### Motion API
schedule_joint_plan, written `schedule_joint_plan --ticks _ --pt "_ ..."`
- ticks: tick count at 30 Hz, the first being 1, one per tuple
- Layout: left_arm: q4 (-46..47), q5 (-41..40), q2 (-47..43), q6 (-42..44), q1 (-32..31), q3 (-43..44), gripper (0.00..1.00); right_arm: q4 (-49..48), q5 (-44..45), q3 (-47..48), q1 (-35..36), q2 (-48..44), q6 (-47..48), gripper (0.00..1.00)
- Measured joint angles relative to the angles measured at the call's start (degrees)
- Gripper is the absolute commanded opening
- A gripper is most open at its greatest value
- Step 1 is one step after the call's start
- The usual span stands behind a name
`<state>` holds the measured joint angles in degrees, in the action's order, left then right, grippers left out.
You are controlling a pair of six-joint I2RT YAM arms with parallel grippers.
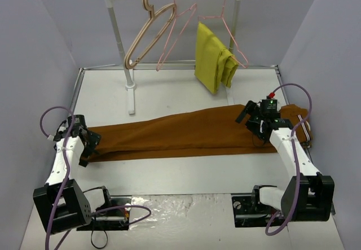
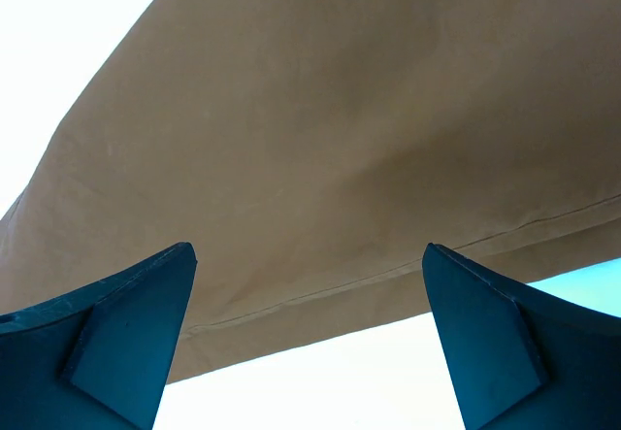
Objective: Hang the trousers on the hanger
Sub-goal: Fold the trousers at the center of the board.
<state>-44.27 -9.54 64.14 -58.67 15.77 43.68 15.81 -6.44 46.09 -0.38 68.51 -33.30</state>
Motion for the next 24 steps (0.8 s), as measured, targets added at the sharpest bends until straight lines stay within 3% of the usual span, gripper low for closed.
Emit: schedule_joint_plan --ticks 4,7,10,11,14,24 --pt "1.22 -0.90 2.82 -1.27 0.00 0.00 0.75 -0.02 -0.46 0.00 0.72 -0.35 0.42 1.00" --pt "1.81 -1.92 4.33 -2.51 0.00 -0.11 0.57 -0.02 -0.48 0.00 1.31 -0.37 0.42 1.00" --pt "2.29 -2.75 5.18 -3.56 0.00 -0.11 0.33 -0.02 -0.48 -0.02 1.62 -0.37 0.44 1.00" --pt "2.54 -2.91 5.31 -3.76 0.00 -0.11 0.20 -0.02 -0.48 0.00 1.62 -0.37 0.46 1.00" --pt "3.32 -3.54 5.33 -3.39 0.00 0.02 0.03 -0.02 -0.46 0.00 1.62 -0.37 0.57 1.00" --pt "10.36 -1.68 4.79 8.04 -0.04 14.78 0.02 -0.02 -0.42 0.00 1.62 -0.37 0.92 1.00"
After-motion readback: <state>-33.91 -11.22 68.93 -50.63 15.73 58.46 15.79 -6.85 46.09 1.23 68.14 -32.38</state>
